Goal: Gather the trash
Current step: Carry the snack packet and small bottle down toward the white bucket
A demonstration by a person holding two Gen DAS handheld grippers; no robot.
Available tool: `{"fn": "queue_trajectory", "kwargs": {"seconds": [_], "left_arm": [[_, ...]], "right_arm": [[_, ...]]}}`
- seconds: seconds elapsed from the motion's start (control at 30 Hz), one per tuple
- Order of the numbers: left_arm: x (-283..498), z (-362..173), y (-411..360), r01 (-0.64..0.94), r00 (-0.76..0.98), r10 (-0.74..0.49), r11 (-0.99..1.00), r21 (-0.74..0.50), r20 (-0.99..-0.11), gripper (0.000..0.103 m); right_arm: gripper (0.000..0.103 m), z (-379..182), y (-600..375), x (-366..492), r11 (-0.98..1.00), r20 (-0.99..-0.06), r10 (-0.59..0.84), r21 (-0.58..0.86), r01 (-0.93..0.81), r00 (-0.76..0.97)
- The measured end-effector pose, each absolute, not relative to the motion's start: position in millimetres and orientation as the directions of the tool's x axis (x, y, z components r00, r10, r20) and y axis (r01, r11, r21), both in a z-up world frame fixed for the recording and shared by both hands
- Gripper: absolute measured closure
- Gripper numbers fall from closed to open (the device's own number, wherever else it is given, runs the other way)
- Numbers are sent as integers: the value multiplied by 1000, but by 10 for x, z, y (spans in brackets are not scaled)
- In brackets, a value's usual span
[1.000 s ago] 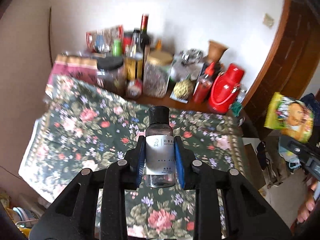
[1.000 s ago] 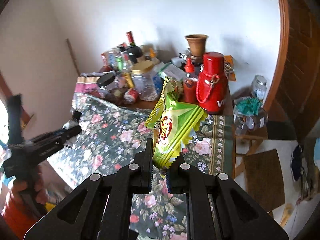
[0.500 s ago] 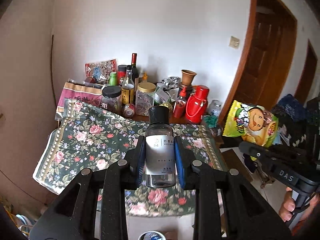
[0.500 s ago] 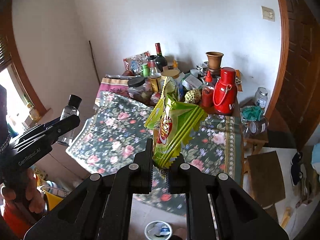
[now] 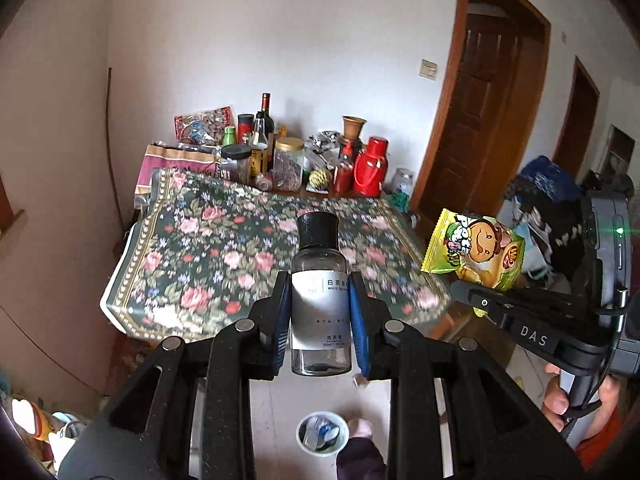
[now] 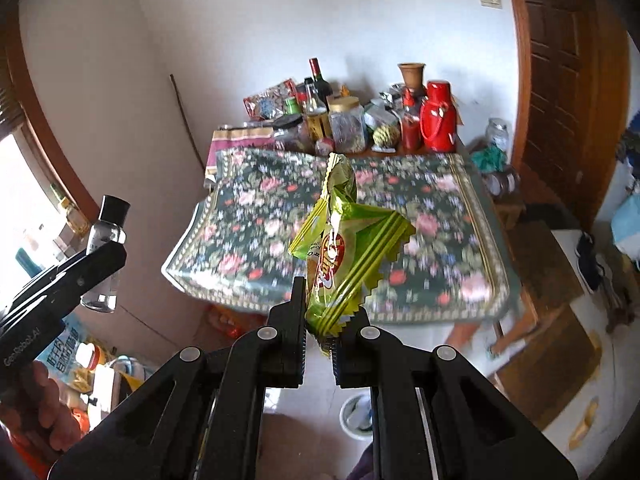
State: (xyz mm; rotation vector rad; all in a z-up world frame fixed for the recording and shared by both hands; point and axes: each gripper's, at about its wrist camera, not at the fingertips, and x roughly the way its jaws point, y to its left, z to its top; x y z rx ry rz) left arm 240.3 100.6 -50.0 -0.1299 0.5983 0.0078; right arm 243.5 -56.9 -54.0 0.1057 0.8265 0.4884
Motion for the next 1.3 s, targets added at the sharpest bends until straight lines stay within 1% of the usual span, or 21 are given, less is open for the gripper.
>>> {"fn": "queue_trajectory", "kwargs": {"seconds": [0.1, 0.2, 0.37, 0.57, 0.63, 0.77, 0.97, 1.07, 1.27, 1.3], "left_arm": [[2227, -563, 1005, -20, 812, -70, 989, -148, -579, 76], [2144, -630, 967, -7, 796, -85, 989, -150, -600, 76], [2127, -790, 875, -2, 765, -107, 986, -168, -635, 76], [2296, -1157, 756, -19, 712, -112, 984, -178, -693, 76], [2393, -1332, 724, -29, 688, -116, 982, -187, -716, 76], [2580, -1806, 637, -56, 640, -111, 980, -191, -760, 76], [2772, -2647, 577, -120, 553, -102, 972, -200, -827, 76], [2856, -3153, 578, -156, 497, -95, 968, -197, -863, 76], [2953, -4021, 645, -209, 433, -82, 959, -189, -898, 76], [2963, -4147, 657, -216, 424, -78, 959, -185, -902, 76]], "right_arm": [[94, -576, -571, 2206, 895, -697, 438, 277, -351, 567], [94, -609, -597, 2053, 901, -712, 426, 281, -330, 558], [94, -740, -646, 2007, 905, -735, 418, 288, -313, 533], [94, -1120, -756, 2051, 904, -769, 417, 297, -308, 484], [94, -1322, -788, 2099, 907, -795, 405, 288, -306, 452], [94, -1693, -838, 2200, 910, -834, 381, 262, -321, 399], [94, -2471, -895, 2375, 909, -887, 361, 265, -323, 288], [94, -2950, -854, 2449, 903, -905, 365, 289, -318, 217], [94, -3882, -725, 2552, 897, -927, 356, 304, -321, 118], [94, -4104, -707, 2565, 896, -930, 354, 308, -319, 95]]}}
